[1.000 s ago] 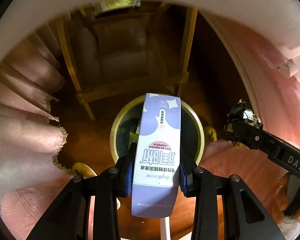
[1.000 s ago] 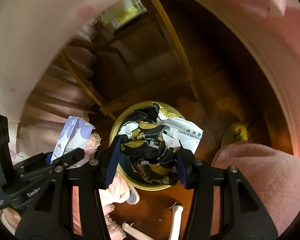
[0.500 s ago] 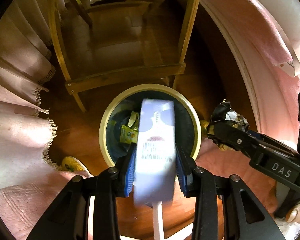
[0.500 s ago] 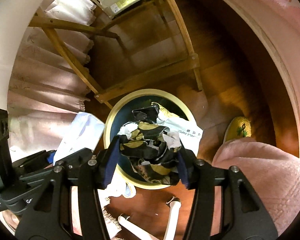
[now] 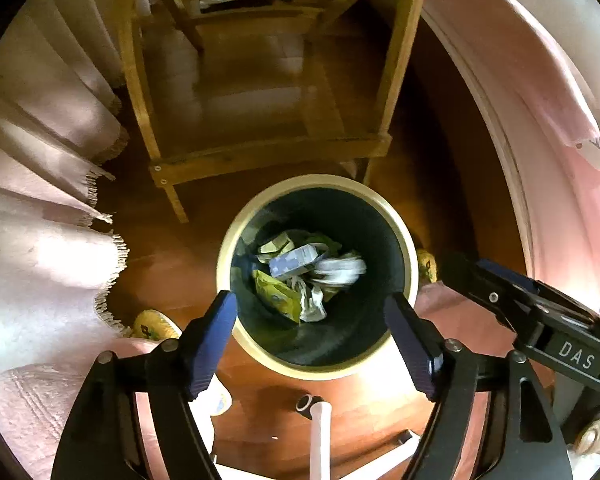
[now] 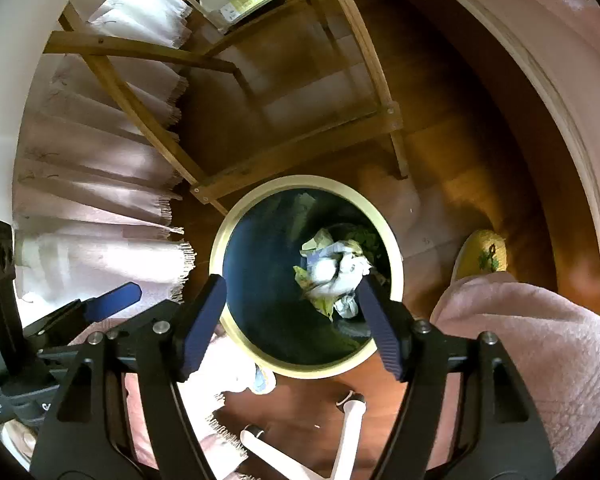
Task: Collect trash
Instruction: 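Open both tools to drop the white box and wrapper into the bin, then raise both tools back toward the table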
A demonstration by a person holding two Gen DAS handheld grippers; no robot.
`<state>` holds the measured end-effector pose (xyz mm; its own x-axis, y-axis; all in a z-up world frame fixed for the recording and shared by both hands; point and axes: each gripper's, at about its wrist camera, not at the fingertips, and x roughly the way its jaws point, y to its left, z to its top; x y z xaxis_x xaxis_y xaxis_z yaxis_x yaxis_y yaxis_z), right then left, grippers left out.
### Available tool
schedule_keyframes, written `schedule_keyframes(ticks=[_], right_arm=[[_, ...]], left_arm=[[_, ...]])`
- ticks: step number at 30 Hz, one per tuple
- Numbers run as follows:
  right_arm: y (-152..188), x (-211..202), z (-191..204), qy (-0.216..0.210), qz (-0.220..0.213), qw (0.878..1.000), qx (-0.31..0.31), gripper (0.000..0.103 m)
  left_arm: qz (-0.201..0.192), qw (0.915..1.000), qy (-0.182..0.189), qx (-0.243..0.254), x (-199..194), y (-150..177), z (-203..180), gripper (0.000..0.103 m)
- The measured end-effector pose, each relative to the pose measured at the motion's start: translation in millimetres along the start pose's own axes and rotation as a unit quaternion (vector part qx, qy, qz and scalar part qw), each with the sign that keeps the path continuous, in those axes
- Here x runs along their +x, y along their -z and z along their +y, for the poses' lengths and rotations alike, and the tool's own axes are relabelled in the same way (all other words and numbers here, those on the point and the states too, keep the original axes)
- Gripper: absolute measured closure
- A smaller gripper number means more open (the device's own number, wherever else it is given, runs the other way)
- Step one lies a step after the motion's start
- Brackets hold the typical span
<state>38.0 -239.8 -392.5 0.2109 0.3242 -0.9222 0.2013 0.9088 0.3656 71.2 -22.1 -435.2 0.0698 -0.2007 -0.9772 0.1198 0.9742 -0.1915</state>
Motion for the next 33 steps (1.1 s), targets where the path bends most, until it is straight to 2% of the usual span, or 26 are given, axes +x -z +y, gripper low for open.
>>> schedule_keyframes(ticks=[10,16,24,29,33], right_arm=[[1.3,-2.3,2.0,-0.005,-0.008,1.000,-0.006,0.036],[5.0,-21.3,12.5,-0.001,-0.038,0.999,-0.034,0.036],[18.4,-65.8,33.1,-0.012,-0.069,0.995,-0.065,0.036],[21.1,-114.7,47.6,-0.035,-0.102,0.990,-0.087,0.036],[21.0,-164.8,66.4,-0.049,-0.139,0.983,-0.113,0.036]], left_arm=[[-0.012,0.9998,-0.004,-0.013,-9.5,-1.5,8.1,0.020],[-0.046,0.9988,0.010,-0.014,-43.3,-0.4,7.2,0.020],[-0.103,0.9937,-0.008,0.045,-118.5,9.1,-17.1,0.020],[-0.130,0.9878,-0.001,0.086,-177.2,17.5,-31.4,0.020],[-0.155,0.9838,0.010,0.089,-230.9,22.4,-36.1,0.020]])
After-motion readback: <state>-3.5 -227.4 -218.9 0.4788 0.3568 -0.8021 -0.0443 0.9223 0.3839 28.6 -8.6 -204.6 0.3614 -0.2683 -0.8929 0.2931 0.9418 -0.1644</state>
